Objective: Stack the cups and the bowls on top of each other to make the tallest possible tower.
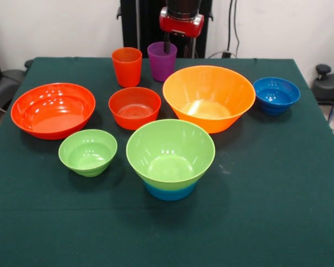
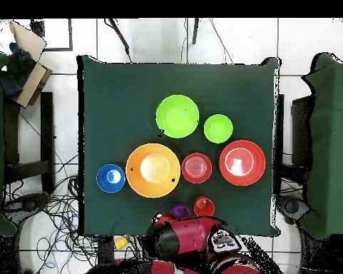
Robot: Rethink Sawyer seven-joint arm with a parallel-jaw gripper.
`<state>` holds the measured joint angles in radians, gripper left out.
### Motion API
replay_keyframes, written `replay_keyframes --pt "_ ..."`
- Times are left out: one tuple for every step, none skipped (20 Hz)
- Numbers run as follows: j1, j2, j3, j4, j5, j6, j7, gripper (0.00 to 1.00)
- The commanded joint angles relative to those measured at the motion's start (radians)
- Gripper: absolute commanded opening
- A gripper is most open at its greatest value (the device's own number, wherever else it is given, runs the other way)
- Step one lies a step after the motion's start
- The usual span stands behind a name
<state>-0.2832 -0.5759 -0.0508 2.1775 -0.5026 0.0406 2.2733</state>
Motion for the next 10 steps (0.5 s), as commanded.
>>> replay_keyframes --pt "0.009 0.027 0.061 -0.015 -0.043 -0.018 0.033 1.00" --pt "0.009 0.028 0.060 -0.016 -0.043 -0.019 0.034 1.00" --pt "0.008 0.029 0.060 -0.016 -0.044 -0.020 0.033 1.00" --pt "0.009 0.030 0.059 -0.016 -0.045 -0.023 0.034 1.00" --pt "0.009 0.032 0.058 -0.017 -0.047 -0.026 0.033 1.00" --pt "0.007 0.034 0.058 -0.018 -0.048 -0.030 0.033 1.00" --pt "0.007 0.036 0.058 -0.019 -0.050 -0.030 0.032 1.00" --pt "0.007 0.037 0.057 -0.021 -0.051 -0.031 0.031 1.00" --pt "0.007 0.039 0.056 -0.022 -0.052 -0.032 0.031 1.00" --pt "0.007 0.043 0.053 -0.024 -0.055 -0.038 0.031 1.00"
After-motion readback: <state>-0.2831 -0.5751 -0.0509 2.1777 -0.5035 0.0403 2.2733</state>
